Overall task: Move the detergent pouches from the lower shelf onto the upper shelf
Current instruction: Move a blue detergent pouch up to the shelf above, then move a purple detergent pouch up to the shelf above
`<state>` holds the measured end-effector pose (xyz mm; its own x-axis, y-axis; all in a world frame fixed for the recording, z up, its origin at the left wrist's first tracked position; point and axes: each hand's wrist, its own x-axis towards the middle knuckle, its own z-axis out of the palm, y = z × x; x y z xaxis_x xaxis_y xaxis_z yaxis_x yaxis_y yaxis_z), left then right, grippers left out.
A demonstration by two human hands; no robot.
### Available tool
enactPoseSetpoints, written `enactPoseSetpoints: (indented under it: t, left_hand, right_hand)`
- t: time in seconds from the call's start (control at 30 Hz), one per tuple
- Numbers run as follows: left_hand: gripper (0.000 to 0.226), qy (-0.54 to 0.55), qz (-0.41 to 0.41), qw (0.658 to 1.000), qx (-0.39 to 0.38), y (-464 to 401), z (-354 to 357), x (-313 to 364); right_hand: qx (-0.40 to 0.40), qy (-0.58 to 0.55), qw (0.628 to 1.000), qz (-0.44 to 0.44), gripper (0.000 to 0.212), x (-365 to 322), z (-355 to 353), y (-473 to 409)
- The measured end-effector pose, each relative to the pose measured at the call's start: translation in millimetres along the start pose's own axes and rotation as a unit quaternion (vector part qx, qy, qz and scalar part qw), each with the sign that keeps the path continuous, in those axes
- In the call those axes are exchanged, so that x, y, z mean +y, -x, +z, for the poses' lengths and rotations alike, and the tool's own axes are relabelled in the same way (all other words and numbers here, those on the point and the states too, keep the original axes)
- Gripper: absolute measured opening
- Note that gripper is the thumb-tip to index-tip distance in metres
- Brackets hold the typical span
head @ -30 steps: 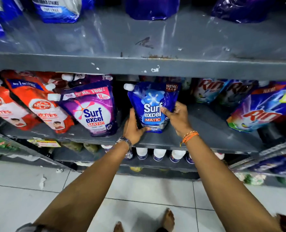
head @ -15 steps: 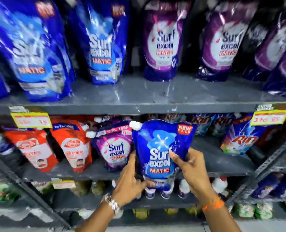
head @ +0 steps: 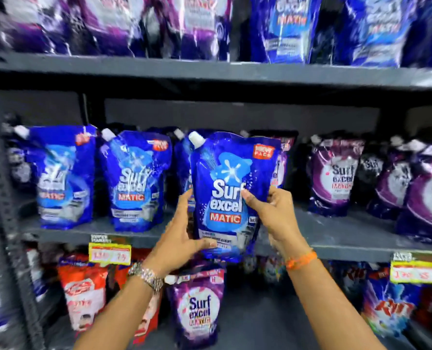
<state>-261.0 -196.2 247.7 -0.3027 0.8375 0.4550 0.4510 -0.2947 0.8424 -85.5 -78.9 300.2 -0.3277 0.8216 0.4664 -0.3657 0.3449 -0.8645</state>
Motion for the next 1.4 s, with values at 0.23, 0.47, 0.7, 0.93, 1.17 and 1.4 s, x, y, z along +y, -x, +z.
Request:
enactPoseSetpoints:
  t: [0.23,0.47,0.7,0.93,1.17,1.4]
  left_hand:
    - [0.12,-0.016,-0.041,0.999,0.005,-47.7,-25.1,-2.2]
    - [0.122,-0.016,-0.063,0.998,0.004,-64.8,-36.3,-6.1]
    - [0.119,-0.037,-0.068,0.997,-0.024,-74.0,-36.0,-11.8]
    - [0.115,-0.11,-0.01,0.989,0.099,-27.0,-39.1,12.2]
    - [0.065,0.013,0.038,0.958,0.284,60.4,-16.2,-65.0]
    - [0.088,-0.075,-0.198,0.962,0.171,103.2,12.3,-190.4]
  right_hand:
    - [-0.014,0.021,0.998,0.055,0.017,-5.1,25.7,-47.1]
    - [-0.016,0.063,0.997,0.04,0.032,6.3,47.9,-62.9]
    - [-0.017,0.058,0.997,0.041,0.029,10.0,43.3,-67.4]
    - [0.017,0.091,0.996,-0.003,0.056,-2.1,28.8,-38.7]
    - [0.164,0.013,0.982,-0.097,0.017,38.4,1.7,63.7]
    - [0.03,0.131,0.981,0.137,0.03,166.9,3.4,96.8]
